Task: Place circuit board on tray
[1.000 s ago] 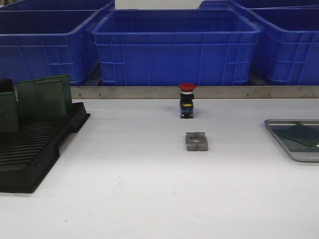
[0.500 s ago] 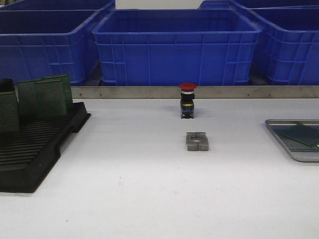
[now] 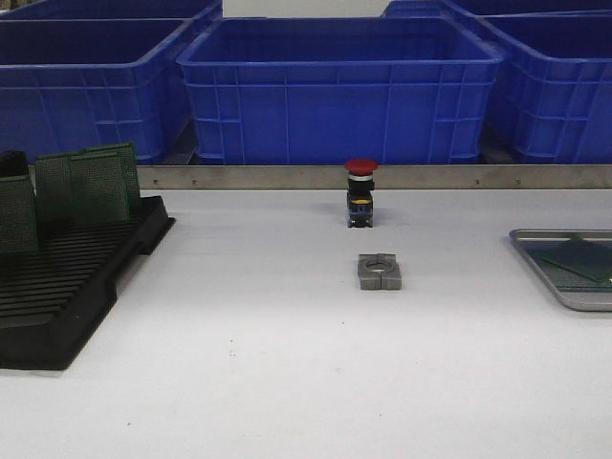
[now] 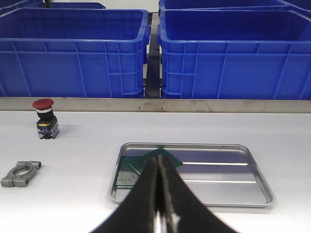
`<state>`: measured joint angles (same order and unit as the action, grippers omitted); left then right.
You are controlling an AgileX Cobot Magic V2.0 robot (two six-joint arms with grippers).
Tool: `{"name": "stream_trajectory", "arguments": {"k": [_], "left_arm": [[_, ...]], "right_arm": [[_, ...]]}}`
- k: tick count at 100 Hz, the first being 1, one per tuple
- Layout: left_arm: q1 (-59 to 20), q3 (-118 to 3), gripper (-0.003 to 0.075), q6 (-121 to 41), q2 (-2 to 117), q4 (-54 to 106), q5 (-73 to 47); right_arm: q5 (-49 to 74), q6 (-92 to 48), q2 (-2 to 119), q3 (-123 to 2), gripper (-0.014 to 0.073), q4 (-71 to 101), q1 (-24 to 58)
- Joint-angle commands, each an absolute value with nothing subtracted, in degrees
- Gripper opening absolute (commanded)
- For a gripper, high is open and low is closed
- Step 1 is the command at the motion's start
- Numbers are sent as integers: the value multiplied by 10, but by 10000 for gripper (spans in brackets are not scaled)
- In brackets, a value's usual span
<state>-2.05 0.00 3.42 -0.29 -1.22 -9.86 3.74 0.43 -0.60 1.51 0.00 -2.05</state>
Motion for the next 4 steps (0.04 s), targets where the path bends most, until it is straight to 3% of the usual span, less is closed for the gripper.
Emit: {"name": "stream_trajectory", "arguments": {"k": [1,4], "left_arm": [[-24,27,-20,39,-20,-13,-52],[-24,27,-20,39,-20,-13,-52]], "right_arm": [[-5,4,-21,9,-60,-5,-23],[-5,4,-21,9,-60,-5,-23]]}}
